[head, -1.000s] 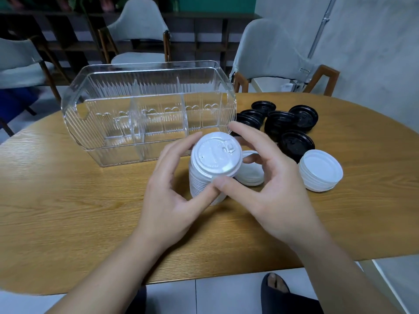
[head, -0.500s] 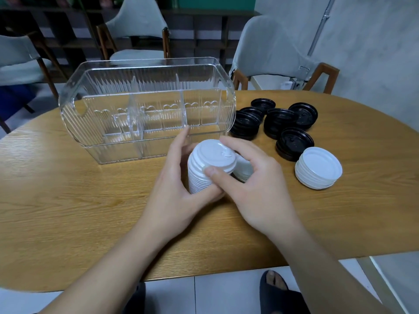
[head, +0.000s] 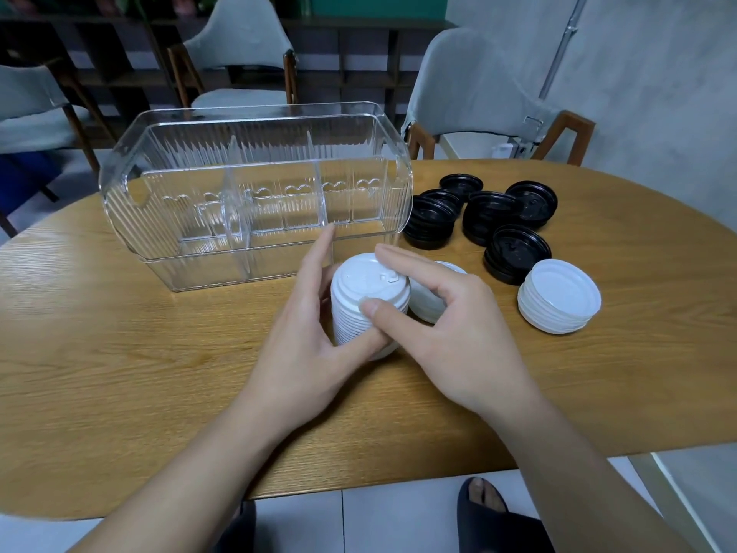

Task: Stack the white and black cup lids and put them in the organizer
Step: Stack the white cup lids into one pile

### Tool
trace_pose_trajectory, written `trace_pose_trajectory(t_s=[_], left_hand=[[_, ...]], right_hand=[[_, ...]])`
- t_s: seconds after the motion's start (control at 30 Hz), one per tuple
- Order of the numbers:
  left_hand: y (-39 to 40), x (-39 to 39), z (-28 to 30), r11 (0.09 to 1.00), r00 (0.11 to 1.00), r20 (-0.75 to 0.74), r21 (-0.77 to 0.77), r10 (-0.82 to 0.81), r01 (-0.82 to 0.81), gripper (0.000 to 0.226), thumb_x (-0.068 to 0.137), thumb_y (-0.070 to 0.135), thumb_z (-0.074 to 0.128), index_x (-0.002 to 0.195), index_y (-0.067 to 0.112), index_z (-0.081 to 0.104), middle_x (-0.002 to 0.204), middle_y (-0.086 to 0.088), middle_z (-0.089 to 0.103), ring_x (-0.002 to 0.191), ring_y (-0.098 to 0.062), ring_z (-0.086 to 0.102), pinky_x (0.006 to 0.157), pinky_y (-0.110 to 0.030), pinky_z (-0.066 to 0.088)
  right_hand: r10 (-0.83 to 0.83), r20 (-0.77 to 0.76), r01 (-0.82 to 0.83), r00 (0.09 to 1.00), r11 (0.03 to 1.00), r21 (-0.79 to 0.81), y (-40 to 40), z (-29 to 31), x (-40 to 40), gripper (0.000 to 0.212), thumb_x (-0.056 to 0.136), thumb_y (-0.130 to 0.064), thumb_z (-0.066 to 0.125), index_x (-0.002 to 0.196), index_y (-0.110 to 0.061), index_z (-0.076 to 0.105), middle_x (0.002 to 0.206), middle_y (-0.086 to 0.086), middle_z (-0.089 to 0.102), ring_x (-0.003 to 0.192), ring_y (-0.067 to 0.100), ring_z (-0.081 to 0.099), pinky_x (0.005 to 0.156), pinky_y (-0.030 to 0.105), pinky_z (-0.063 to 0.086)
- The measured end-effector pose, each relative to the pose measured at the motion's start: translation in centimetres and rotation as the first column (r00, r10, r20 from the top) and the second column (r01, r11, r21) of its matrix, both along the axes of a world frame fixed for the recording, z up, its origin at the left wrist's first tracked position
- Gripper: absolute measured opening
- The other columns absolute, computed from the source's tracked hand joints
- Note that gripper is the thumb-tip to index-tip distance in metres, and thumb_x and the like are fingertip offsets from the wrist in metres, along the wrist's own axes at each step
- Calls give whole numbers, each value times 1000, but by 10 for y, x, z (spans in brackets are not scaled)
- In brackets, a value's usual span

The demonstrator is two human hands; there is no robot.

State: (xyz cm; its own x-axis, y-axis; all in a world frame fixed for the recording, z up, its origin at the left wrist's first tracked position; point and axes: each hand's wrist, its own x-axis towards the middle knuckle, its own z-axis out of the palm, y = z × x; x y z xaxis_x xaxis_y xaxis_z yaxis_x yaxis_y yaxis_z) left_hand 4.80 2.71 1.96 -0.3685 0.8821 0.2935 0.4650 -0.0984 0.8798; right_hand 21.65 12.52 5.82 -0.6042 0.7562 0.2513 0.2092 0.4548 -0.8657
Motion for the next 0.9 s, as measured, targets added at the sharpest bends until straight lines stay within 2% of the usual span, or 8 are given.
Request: trace_pose_trajectory(t_s=[0.1, 0.23, 0.37, 0.5, 0.63, 0.7, 0.77, 0.9], left_hand=[[0, 1, 1, 1000, 1000, 10, 6, 18, -18, 120, 82, 53, 89, 178, 39, 18, 149, 21, 67, 141, -3, 63, 121, -38, 49], [1, 1, 0, 999, 999, 6, 6, 32, -32, 118, 82, 44, 94, 176, 40, 24, 147, 22, 69, 139, -3, 64, 119, -36, 50], [1, 1, -3, 998, 997, -56, 12, 55, -54, 101, 82, 53, 91, 169, 38, 43, 153, 28, 62, 143, 0, 60, 118, -29, 49], [1, 1, -2, 998, 993, -100, 19, 68, -66, 90, 84, 61, 88, 162, 36, 52, 152, 31, 62, 141, 1, 61, 115, -28, 51], [2, 2, -1, 995, 990, -106, 33, 95, -92, 85, 83, 56, 89, 157, 34, 54, 146, 37, 61, 140, 5, 59, 117, -23, 47], [2, 0, -4, 993, 986, -116, 28, 118, -116, 85, 85, 48, 92, 159, 33, 52, 152, 28, 60, 146, -1, 56, 123, -33, 46], [3, -2, -5, 990, 985, -107, 22, 138, -136, 85, 87, 46, 91, 161, 32, 50, 155, 22, 59, 149, -5, 54, 124, -40, 46], [2, -1, -4, 990, 985, -101, 19, 142, -141, 86, 88, 48, 89, 162, 32, 49, 156, 22, 58, 148, -4, 54, 124, -43, 47]], right_hand=[[-69, -16, 69, 997, 997, 17, -4, -1, -2, 58, 90, -38, 89, 145, -34, 71, 146, -28, 66, 140, -19, 49, 120, 11, 37], [-160, -15, 160, 987, 985, 57, -12, -3, -8, 59, 87, -41, 91, 143, -34, 73, 144, -28, 67, 138, -16, 52, 117, 9, 38], [-194, -30, 196, 980, 978, 71, -17, -4, -9, 61, 86, -40, 92, 144, -32, 73, 138, -28, 70, 131, -17, 57, 108, 4, 40], [-88, -24, 88, 996, 996, -26, -13, -3, -2, 75, 89, -41, 90, 157, -35, 59, 147, -29, 65, 138, -15, 54, 116, 15, 44], [-187, -18, 188, 982, 979, 78, 2, 0, 9, 48, 100, -49, 74, 146, -33, 70, 137, -23, 71, 132, -6, 61, 114, 29, 50], [-281, 38, 269, 959, 944, 192, 14, -4, 16, 34, 104, -43, 71, 135, -29, 76, 128, -20, 72, 125, 2, 64, 112, 37, 51], [-327, 177, 270, 928, 920, 286, 23, -12, 21, 32, 101, -43, 74, 129, -30, 78, 125, -18, 69, 122, 9, 60, 113, 45, 47], [-327, 329, 188, 886, 902, 388, 27, -26, 23, 29, 94, -48, 81, 118, -31, 82, 117, -14, 68, 118, 17, 56, 114, 40, 34]])
